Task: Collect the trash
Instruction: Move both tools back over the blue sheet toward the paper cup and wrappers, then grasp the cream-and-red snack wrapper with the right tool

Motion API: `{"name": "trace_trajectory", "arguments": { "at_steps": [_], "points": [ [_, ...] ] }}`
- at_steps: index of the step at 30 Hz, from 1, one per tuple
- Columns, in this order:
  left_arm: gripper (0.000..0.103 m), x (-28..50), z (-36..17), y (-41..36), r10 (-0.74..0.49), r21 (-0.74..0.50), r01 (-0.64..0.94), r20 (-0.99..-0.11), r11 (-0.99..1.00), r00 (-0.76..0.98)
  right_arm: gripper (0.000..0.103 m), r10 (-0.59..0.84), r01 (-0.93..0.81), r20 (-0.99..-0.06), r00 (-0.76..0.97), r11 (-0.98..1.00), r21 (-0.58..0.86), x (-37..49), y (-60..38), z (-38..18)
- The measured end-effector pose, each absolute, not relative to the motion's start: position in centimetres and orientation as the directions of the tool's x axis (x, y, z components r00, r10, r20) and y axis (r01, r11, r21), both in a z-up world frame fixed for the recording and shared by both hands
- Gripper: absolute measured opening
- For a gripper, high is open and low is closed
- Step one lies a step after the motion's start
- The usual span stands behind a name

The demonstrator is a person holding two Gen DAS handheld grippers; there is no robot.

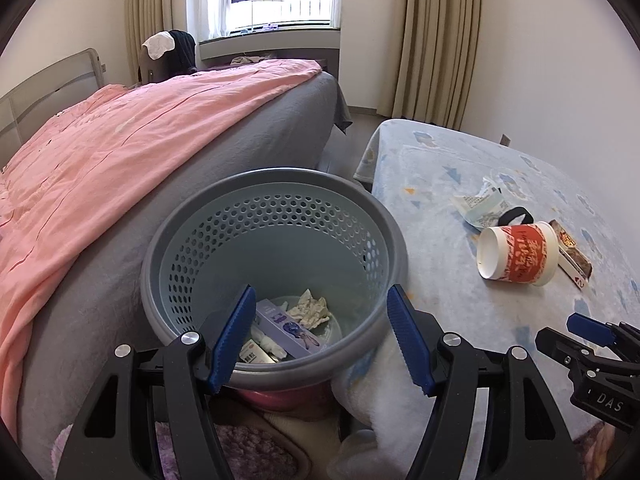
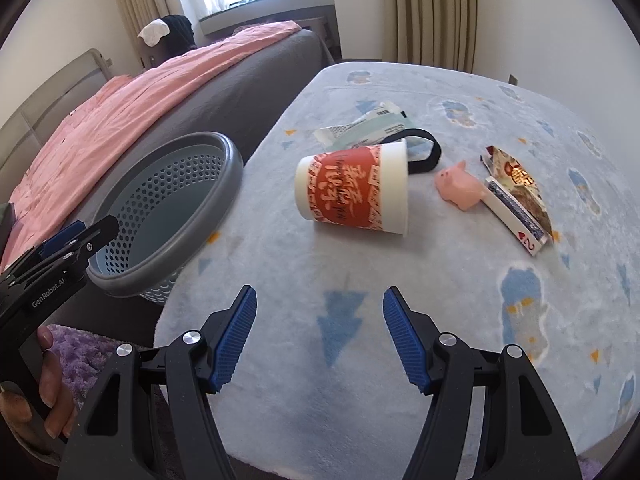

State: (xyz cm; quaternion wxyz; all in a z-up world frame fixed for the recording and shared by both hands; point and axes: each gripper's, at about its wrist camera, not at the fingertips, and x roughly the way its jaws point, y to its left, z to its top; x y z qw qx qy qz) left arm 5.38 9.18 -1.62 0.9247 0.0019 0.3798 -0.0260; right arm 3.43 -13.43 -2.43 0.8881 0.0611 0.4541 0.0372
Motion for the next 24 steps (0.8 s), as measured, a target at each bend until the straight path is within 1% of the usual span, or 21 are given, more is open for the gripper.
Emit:
{"name": "trace_trajectory", "arguments": {
  "at_steps": [12, 19, 24],
  "points": [
    [0.065, 3.6, -0.6, 3.8, -0.127, -0.020, 0.159, -0.699, 0.987, 0.704, 0.066, 0.045, 0.119, -0.797, 0.602, 0.982, 0.145, 0.2, -20.2, -2.7],
    [0.065, 3.8, -0.6, 0.6, -0.159, -0.025, 0.201, -0.705, 0.979, 0.691, 0.066, 0.014, 0.164, -0.798, 0.603, 0.976, 0.141, 0.2, -23.7, -2.6],
    [0.065, 4.5, -0.7, -1.5, -0.183, -0.034, 0.226, -0.711, 0.973, 0.679, 0.066, -0.027, 0.171, -0.786, 0.617, 0.980, 0.100, 1.4, -25.5, -1.9]
  ]
}}
